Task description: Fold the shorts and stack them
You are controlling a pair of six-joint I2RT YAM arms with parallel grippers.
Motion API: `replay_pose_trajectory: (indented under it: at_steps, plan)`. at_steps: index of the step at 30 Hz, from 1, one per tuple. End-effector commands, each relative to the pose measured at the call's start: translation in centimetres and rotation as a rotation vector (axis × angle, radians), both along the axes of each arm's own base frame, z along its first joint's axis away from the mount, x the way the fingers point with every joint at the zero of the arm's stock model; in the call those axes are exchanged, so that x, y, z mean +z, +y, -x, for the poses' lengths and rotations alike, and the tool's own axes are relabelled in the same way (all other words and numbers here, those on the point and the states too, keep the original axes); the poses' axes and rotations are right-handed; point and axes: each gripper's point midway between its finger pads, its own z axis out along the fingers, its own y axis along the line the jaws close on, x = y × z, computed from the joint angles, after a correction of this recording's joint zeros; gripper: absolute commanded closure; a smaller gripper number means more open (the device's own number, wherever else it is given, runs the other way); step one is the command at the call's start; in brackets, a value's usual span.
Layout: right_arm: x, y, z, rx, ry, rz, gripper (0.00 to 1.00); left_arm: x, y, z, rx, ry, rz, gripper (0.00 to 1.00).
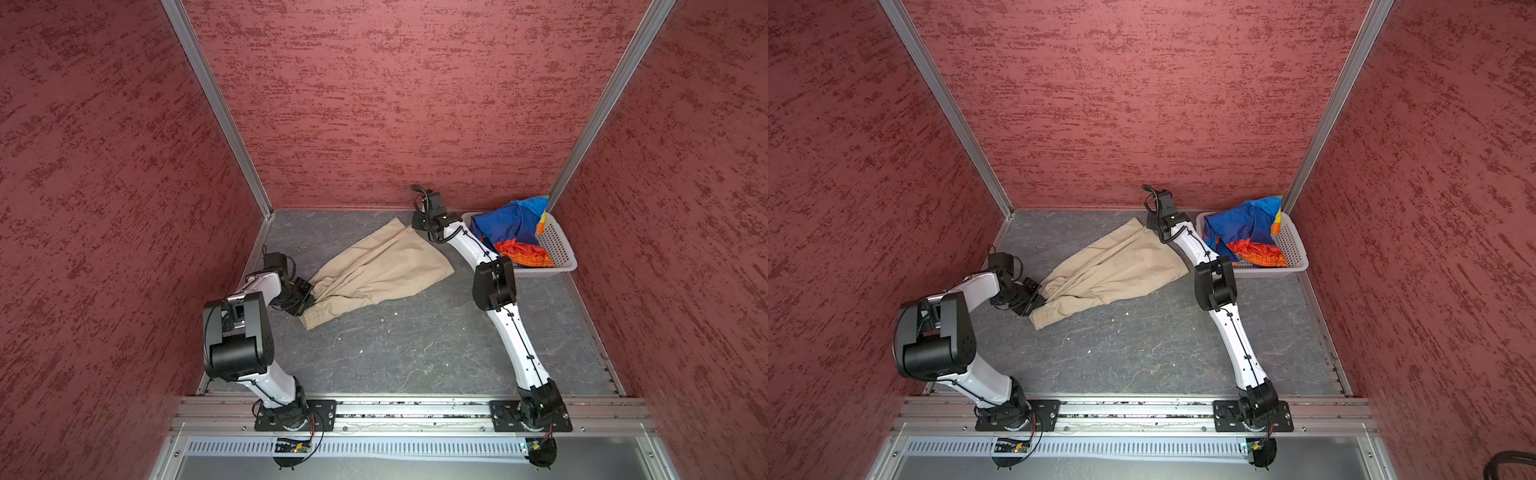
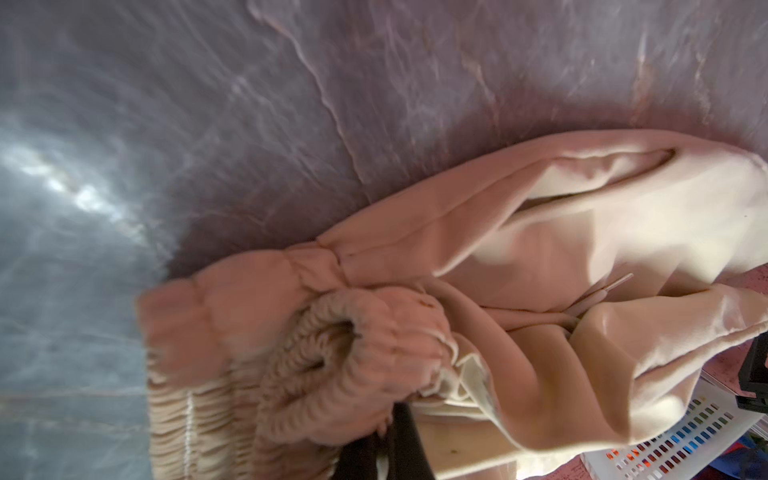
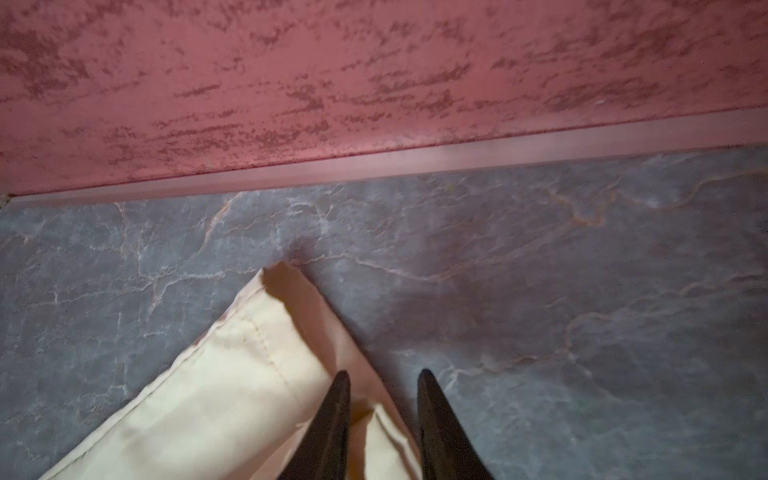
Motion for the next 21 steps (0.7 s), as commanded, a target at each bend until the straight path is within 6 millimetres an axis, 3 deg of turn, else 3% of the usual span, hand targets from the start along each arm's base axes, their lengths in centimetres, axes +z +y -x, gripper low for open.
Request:
replay_pose_trajectory:
  at_steps: [1, 3, 7, 10, 13, 16, 21]
  plan:
    - [0.9, 0.4, -0.7, -0.002, -0.043, -0.034, 0.73, 1.7, 1.1, 0.4, 0.022, 0.003, -0.055, 0.95]
    - [1.5, 0.3, -0.4, 0.005, -0.043, -0.030, 0.72, 3.0, 1.1, 0.3, 0.022, -0.023, -0.065, 0.94]
    - [3.0, 0.3, 0.8, 0.021, -0.039, -0.042, 0.53, 5.6, 0.9, 0.1, 0.024, -0.076, -0.066, 0.87]
    - [4.7, 0.3, 2.6, 0.042, -0.038, -0.060, 0.50, 7.2, 0.2, 0.1, 0.013, -0.100, -0.050, 0.86]
    - [6.4, 0.7, 5.2, 0.066, -0.056, -0.058, 0.50, 8.7, -0.6, 0.5, 0.002, -0.110, -0.039, 0.96]
    - [8.3, 1.7, 8.4, 0.100, -0.082, -0.060, 0.50, 9.8, -1.0, 1.3, 0.003, -0.107, -0.035, 0.98]
    - [8.6, 5.2, 14.7, 0.205, -0.067, -0.072, 0.50, 9.7, -0.9, 3.2, 0.018, -0.072, -0.051, 0.98]
